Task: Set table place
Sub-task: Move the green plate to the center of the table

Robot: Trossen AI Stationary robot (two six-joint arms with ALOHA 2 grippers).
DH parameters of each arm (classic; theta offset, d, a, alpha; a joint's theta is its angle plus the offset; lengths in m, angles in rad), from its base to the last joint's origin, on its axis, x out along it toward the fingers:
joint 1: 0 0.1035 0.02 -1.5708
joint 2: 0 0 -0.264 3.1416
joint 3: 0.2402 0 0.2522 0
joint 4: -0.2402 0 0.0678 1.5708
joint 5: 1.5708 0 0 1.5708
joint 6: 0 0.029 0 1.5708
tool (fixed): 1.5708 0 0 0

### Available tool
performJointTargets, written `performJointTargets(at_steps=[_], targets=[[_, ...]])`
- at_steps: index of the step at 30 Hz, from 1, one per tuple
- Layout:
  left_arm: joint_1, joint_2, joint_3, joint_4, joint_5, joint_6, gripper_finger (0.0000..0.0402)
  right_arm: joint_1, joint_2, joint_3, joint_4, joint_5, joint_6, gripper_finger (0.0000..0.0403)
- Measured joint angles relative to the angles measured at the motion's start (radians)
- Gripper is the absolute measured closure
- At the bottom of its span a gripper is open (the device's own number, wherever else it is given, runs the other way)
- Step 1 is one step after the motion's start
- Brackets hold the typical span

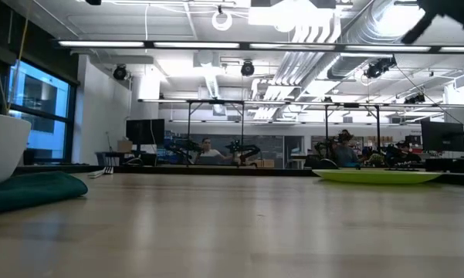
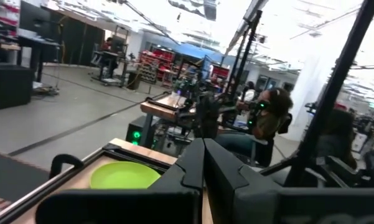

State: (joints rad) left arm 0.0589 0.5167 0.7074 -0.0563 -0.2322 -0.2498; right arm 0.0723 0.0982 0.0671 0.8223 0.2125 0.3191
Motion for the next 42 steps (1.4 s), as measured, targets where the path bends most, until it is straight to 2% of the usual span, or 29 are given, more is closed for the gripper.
performJointTargets(at_steps=[5,10,14,17,21,26,32,42], targets=[[0.000,0.002,0.000,0.008,-0.007,-0.020,0.0401,0.000,0.180,0.239,-0.225,-0.005,-0.058,0.0402],[0.000,0.051,0.029,-0.001,0.060,-0.004,0.0402,0.000,0.404,0.507,-0.446,-0.027,-0.177,0.0389],[0.000,0.128,0.124,-0.035,0.138,0.077,0.0401,0.000,0.560,0.664,-0.586,-0.055,-0.250,0.0374],[0.000,0.189,0.234,-0.171,0.145,0.165,0.0402,0.000,0.668,0.736,-0.639,-0.056,-0.257,0.0369],[0.000,0.254,0.352,-0.320,0.124,0.255,0.0401,-0.001,0.784,0.789,-0.656,-0.058,-0.262,0.0367],[0.000,0.276,0.377,-0.335,0.132,0.296,0.0401,0.000,0.870,0.818,-0.655,-0.082,-0.275,0.0372],[0.000,0.273,0.377,-0.339,0.139,0.295,0.0401,0.000,0.891,0.822,-0.641,-0.138,-0.271,0.0399],[0.000,0.273,0.377,-0.348,0.145,0.271,0.0401,0.000,0.877,0.823,-0.638,-0.160,-0.267,0.0402]])
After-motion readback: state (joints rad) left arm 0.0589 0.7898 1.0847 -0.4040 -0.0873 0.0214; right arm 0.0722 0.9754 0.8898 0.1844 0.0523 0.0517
